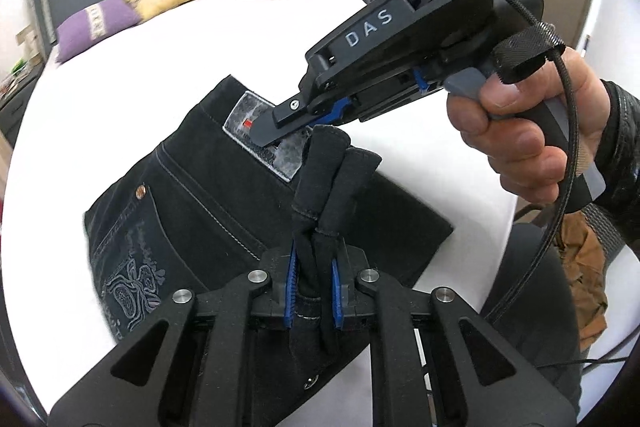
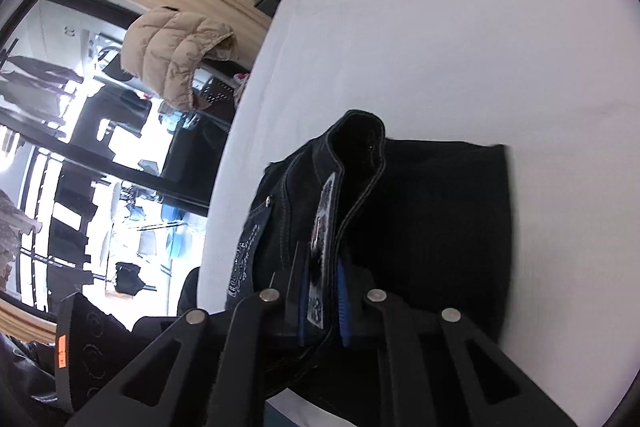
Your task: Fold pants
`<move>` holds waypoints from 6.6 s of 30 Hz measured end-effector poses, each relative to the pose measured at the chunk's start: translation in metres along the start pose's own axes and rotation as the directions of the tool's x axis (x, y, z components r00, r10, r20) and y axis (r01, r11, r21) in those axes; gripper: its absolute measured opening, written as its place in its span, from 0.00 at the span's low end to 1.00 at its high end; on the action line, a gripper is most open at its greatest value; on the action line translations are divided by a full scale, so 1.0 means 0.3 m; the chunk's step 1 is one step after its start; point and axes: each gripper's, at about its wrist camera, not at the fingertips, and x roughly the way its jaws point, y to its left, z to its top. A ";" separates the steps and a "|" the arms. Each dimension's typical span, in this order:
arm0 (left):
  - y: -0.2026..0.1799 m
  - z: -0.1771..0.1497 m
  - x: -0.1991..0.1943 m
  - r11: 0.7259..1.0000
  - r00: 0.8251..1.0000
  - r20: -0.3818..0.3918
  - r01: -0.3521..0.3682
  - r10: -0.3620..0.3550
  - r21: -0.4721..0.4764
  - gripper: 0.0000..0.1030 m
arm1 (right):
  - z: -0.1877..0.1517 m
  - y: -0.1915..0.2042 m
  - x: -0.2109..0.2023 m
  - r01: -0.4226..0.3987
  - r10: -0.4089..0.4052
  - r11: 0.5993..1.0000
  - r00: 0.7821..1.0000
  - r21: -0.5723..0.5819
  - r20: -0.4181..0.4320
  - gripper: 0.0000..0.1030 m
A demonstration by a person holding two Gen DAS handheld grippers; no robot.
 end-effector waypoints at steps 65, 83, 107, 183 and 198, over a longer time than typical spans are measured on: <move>0.591 -0.245 -0.192 0.880 0.993 0.060 0.116 -0.100 -0.461 0.84 | -0.227 -0.238 -0.153 -0.063 0.022 0.977 0.980 0.202 0.198 0.69; 0.633 -0.113 0.149 0.858 0.952 -0.202 0.102 -0.231 -0.503 0.45 | -0.098 -0.261 0.102 0.067 -0.068 0.974 0.998 0.215 -0.006 0.29; 0.771 0.001 -0.043 0.908 0.994 -0.080 0.040 -0.080 -0.417 0.19 | 0.107 0.143 0.050 0.111 -0.110 0.994 0.987 -0.005 0.120 0.19; 0.568 -0.271 -0.881 0.688 0.805 0.015 -0.497 0.593 -0.529 1.00 | -0.471 0.929 -0.152 0.637 -0.459 0.767 0.627 -0.075 0.630 1.00; 0.608 -0.268 -0.837 0.694 0.817 -0.010 -0.497 0.577 -0.521 1.00 | -0.460 0.907 -0.117 0.637 -0.472 0.766 0.650 -0.088 0.596 1.00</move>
